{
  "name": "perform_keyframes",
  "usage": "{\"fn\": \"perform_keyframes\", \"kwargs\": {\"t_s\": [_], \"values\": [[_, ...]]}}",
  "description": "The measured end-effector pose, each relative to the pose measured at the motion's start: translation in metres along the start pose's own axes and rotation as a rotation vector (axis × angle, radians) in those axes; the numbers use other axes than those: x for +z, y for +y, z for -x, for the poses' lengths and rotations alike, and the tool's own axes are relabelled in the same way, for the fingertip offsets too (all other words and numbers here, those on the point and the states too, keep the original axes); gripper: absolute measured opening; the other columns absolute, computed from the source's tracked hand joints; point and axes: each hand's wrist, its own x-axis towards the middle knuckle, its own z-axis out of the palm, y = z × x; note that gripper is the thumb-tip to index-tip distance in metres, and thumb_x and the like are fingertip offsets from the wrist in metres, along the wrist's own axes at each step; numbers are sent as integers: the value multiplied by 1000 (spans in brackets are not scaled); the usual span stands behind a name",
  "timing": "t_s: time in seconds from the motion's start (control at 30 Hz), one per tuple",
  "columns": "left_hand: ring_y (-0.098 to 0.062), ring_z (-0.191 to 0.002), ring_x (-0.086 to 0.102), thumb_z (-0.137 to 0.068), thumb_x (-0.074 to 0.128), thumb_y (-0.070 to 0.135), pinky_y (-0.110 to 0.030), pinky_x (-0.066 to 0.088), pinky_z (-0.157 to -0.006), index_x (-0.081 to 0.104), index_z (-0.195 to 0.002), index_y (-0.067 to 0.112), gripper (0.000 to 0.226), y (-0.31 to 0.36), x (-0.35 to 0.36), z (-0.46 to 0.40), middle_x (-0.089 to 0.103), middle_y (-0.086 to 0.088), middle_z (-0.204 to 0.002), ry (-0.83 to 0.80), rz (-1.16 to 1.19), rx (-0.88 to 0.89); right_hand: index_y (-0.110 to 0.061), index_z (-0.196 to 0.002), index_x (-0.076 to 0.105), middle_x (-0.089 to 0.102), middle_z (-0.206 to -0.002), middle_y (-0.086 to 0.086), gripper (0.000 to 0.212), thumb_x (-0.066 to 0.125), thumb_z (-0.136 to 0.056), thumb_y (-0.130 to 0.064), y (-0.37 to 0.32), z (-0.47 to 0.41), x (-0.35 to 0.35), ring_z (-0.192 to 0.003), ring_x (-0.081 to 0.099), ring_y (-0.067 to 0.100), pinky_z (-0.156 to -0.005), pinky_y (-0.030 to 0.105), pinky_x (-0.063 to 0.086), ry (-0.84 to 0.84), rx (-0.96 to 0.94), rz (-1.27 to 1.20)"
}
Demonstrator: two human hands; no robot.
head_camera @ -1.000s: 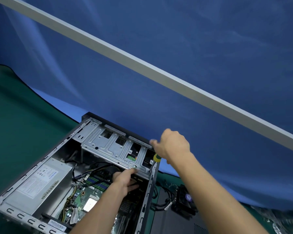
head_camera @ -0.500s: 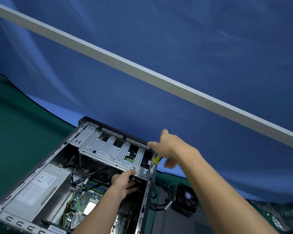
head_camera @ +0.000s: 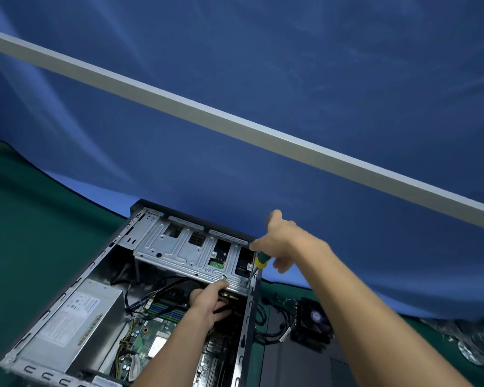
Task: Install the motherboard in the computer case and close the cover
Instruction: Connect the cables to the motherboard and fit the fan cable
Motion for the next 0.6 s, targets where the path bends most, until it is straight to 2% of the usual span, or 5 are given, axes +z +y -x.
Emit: {"fn": "perform_keyframes", "kwargs": {"t_s": [0.13,0.27,0.43,0.53,0.6], "values": [[-31,-100,55,-78,75,12,-45,57,-68,40,-112,5,50,-2,0,-3,51,-15,-99,5,-22,0,-7,-93,46,61,-86,10,24,45,-99,-30,10,-3,11,-75,59,30,-77,37,55,225,17,-73],[-29,-95,56,-78,75,12,-43,56,-64,41,-111,5,48,1,1,-3,51,-14,-101,15,-24,-7,-13,-113,32,68,-87,10,28,48,-93,-23,11,1,4,-72,68,28,-79,40,56,37,22,-220],[-29,-100,53,-78,74,11,-41,54,-58,39,-114,7,51,3,3,0,48,-15,-110,27,-54,-25,-5,-116,41,63,-109,15,28,35,-101,-28,14,-2,8,-93,65,33,-74,35,52,229,27,-54],[-31,-104,53,-79,74,9,-42,54,-61,41,-117,4,51,4,4,1,49,-17,-115,36,-31,-41,-9,-117,31,68,-84,11,22,36,-97,-18,14,5,-2,-62,64,27,-68,31,54,14,19,-94],[-32,-108,52,-79,74,9,-42,55,-63,40,-124,2,57,3,5,1,49,-18,-119,34,-40,-45,-5,-105,43,61,-73,7,12,36,-99,-13,17,5,0,-65,62,28,-61,27,50,106,23,-6]]}}
